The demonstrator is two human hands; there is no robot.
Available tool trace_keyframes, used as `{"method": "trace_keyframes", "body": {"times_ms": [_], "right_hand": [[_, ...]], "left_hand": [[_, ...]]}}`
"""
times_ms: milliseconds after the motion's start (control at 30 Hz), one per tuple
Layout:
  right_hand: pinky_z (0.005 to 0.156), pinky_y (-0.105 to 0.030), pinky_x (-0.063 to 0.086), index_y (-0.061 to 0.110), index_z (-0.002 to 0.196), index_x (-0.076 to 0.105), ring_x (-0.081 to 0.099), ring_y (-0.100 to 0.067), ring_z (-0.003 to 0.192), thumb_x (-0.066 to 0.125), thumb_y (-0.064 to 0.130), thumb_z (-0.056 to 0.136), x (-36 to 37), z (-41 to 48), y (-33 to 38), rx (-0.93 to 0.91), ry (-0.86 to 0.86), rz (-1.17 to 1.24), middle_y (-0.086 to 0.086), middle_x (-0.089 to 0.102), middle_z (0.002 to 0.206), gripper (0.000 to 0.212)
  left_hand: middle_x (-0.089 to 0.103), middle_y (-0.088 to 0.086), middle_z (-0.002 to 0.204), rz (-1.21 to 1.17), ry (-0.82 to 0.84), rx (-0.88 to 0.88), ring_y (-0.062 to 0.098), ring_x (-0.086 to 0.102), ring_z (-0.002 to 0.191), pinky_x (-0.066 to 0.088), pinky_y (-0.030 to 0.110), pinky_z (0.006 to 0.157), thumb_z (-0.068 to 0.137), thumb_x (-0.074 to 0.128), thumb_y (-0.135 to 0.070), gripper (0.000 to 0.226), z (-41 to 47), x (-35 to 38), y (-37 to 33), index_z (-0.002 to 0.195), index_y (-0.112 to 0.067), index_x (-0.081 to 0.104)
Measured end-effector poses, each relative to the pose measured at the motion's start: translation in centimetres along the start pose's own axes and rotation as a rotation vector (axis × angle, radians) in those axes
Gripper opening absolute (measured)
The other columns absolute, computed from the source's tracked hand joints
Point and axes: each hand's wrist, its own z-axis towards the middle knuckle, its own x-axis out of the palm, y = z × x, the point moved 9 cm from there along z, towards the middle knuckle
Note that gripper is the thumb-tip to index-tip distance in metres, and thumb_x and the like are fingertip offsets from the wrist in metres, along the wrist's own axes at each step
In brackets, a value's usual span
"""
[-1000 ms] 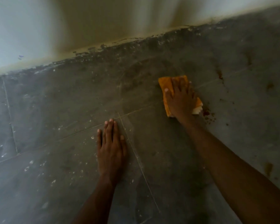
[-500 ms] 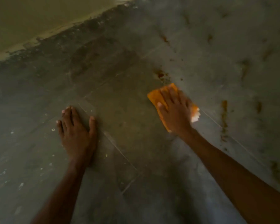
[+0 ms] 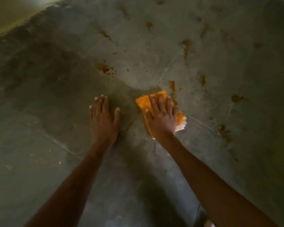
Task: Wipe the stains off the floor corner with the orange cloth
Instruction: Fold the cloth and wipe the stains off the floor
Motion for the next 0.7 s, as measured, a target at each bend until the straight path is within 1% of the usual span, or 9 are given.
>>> {"method": "trace_keyframes", "body": {"times_ms": [33,133,200,300,400,433,500,600,700], "right_hand": [[0.113,-0.057,0.031,0.033,0.152,0.037,0.029,-0.037,0.148,0.036,0.053,0.097,0.3,-0.6,1.8,-0.071,0.003,0.008,-0.001,0.036,0.161,0.058],[0.116,-0.052,0.025,0.035,0.156,0.026,0.021,-0.032,0.153,0.03,0.053,0.102,0.9,-8.6,3.7,-0.536,0.117,-0.062,0.002,0.025,0.166,0.057],[0.113,-0.048,0.026,0.037,0.155,0.031,0.028,-0.031,0.15,0.029,0.055,0.101,0.0,-11.0,0.5,-0.653,0.142,-0.081,0.003,0.03,0.164,0.056],[0.115,-0.052,0.029,0.038,0.155,0.024,0.029,-0.032,0.149,0.026,0.055,0.099,0.2,-3.4,-3.2,-0.361,0.122,-0.103,0.003,0.026,0.165,0.059],[0.12,-0.056,0.021,0.036,0.154,0.029,0.019,-0.033,0.153,0.032,0.056,0.099,0.8,6.0,1.0,-0.059,0.055,0.021,0.004,0.023,0.166,0.059],[0.12,-0.057,0.019,0.035,0.155,0.028,0.016,-0.034,0.153,0.033,0.055,0.1,1.4,7.3,4.2,-0.077,0.08,0.031,0.003,0.021,0.167,0.059],[0.117,-0.057,0.023,0.034,0.155,0.03,0.018,-0.036,0.152,0.034,0.054,0.1,2.7,6.1,10.4,-0.307,0.109,0.002,0.002,0.023,0.166,0.058],[0.115,-0.051,0.025,0.037,0.154,0.033,0.025,-0.029,0.152,0.039,0.055,0.099,2.5,0.3,11.5,-0.591,0.118,-0.029,0.005,0.028,0.165,0.058],[0.115,-0.054,0.029,0.038,0.152,0.036,0.03,-0.031,0.149,0.039,0.055,0.097,2.0,3.7,7.5,-0.487,0.102,-0.03,0.005,0.03,0.164,0.058]], "left_hand": [[0.034,0.012,0.155,0.023,-0.004,0.016,0.025,0.022,0.148,0.012,0.041,0.122,0.096,0.038,-0.042,0.062,0.6,0.0,0.2,0.146,-0.005,0.035],[0.03,0.013,0.157,0.078,-0.024,0.003,0.027,0.019,0.148,0.01,0.043,0.122,0.098,0.036,-0.035,0.058,3.4,-1.0,2.0,0.148,-0.005,0.032],[0.031,0.014,0.156,0.125,-0.062,-0.04,0.028,0.02,0.148,0.011,0.045,0.122,0.098,0.035,-0.035,0.058,5.2,-2.2,4.6,0.147,-0.005,0.032],[0.031,0.018,0.155,0.146,-0.094,-0.131,0.032,0.022,0.146,0.013,0.049,0.121,0.097,0.031,-0.035,0.06,7.3,-3.5,8.4,0.146,-0.002,0.032],[0.029,0.019,0.155,0.223,-0.082,-0.134,0.034,0.022,0.145,0.012,0.049,0.121,0.098,0.031,-0.032,0.058,7.9,-3.1,9.4,0.147,-0.002,0.03],[0.029,0.018,0.155,0.233,-0.078,-0.13,0.034,0.022,0.145,0.012,0.048,0.121,0.098,0.031,-0.031,0.057,7.9,-3.0,9.4,0.148,-0.003,0.03],[0.029,0.018,0.155,0.231,-0.069,-0.144,0.033,0.022,0.145,0.013,0.048,0.121,0.099,0.03,-0.031,0.056,7.7,-3.1,9.5,0.148,-0.005,0.029],[0.03,0.018,0.154,0.253,-0.056,-0.167,0.033,0.023,0.145,0.016,0.049,0.121,0.098,0.028,-0.032,0.057,8.1,-3.5,9.6,0.148,-0.005,0.029],[0.03,0.018,0.154,0.277,-0.018,-0.169,0.033,0.023,0.145,0.016,0.048,0.121,0.098,0.027,-0.034,0.059,7.9,-3.0,9.2,0.149,-0.004,0.028]]}}
